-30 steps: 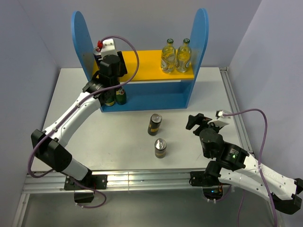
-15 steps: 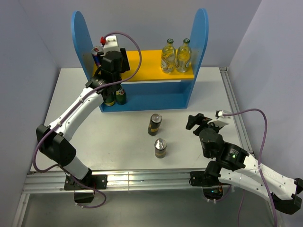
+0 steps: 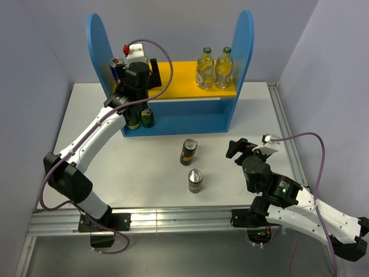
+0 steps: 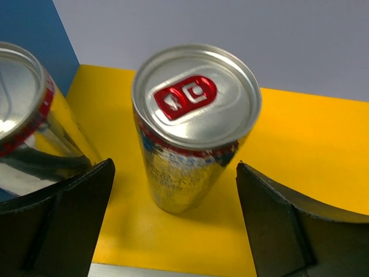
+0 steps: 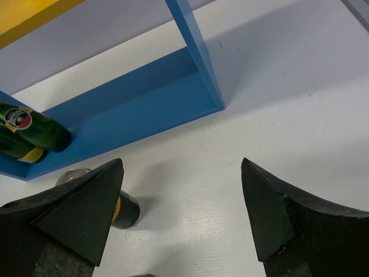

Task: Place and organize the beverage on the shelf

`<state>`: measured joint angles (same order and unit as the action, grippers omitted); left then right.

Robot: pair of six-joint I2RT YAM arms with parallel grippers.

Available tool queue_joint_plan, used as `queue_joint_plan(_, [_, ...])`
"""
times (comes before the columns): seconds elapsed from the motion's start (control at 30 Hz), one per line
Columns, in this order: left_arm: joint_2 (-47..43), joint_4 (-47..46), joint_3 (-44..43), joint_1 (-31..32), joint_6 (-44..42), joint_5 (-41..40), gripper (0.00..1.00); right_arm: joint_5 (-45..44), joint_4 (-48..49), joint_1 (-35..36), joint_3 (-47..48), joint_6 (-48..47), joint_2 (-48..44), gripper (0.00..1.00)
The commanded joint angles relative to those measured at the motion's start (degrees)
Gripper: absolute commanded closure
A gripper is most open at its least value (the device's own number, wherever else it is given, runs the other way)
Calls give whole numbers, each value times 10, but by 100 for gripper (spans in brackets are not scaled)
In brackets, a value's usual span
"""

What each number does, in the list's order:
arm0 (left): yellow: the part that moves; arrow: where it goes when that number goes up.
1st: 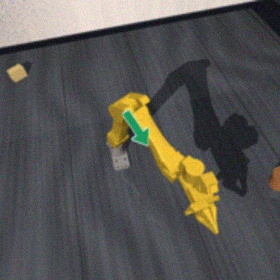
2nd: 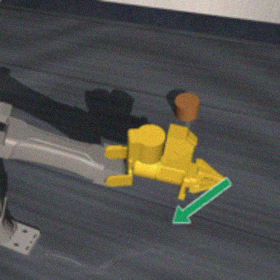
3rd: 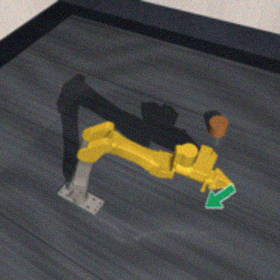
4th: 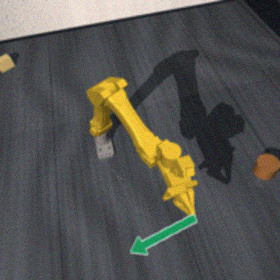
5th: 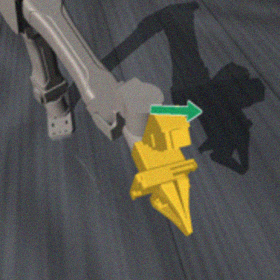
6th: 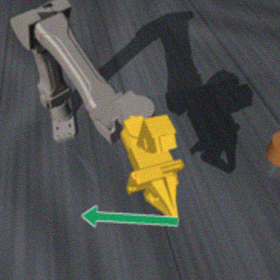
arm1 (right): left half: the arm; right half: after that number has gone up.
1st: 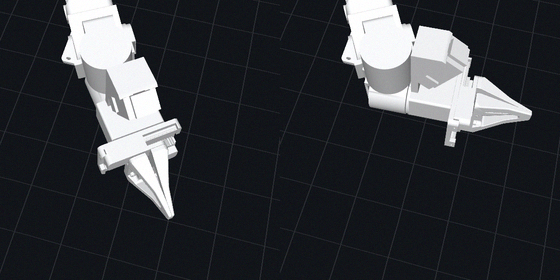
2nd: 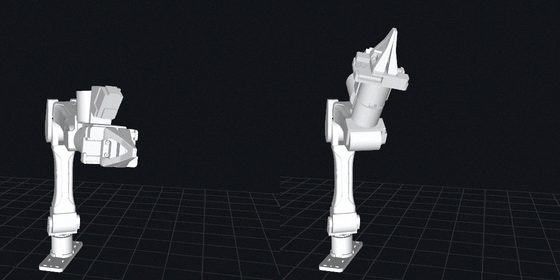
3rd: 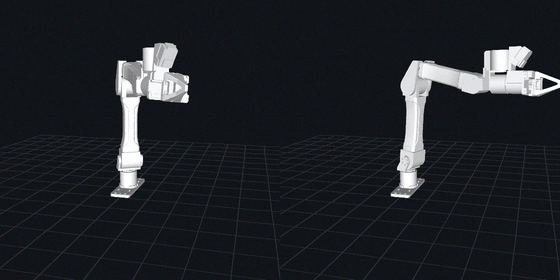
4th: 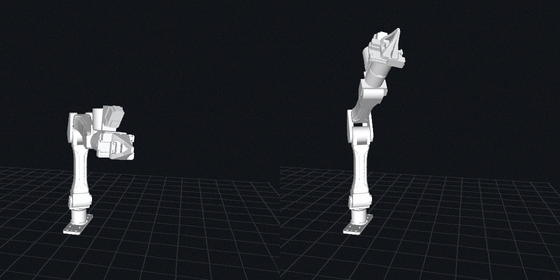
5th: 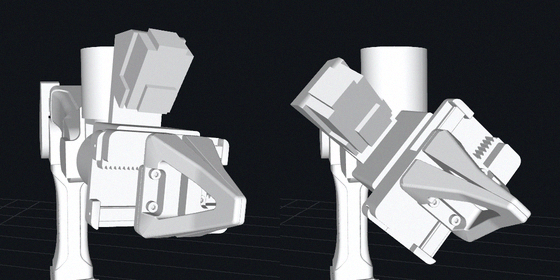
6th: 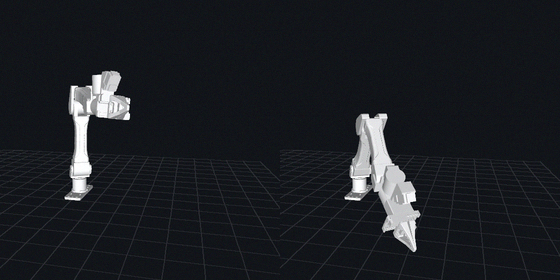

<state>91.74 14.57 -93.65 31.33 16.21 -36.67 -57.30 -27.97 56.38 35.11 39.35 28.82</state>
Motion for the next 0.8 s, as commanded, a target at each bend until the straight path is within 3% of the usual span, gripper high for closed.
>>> queue_joint_plan(0.0, [-37, 14, -8, 20, 18, -1, 6, -6, 13, 3, -3, 5, 0, 11])
queue_joint_plan(0.4, [-198, 85, 190, 148, 100, -86, 1, -9, 11, 3, -2, 7, 1, 11])
queue_joint_plan(0.5, [-253, 66, 290, 170, 125, -47, 1, -10, 13, 3, -3, 7, 3, 11])
queue_joint_plan(0.57, [-279, 3, 356, 179, 129, 13, 1, -9, 15, 3, -3, 7, 5, 11])
queue_joint_plan(0.77, [-263, -130, 532, 182, 150, 154, 1, -12, 8, 2, 1, 10, 16, 11])
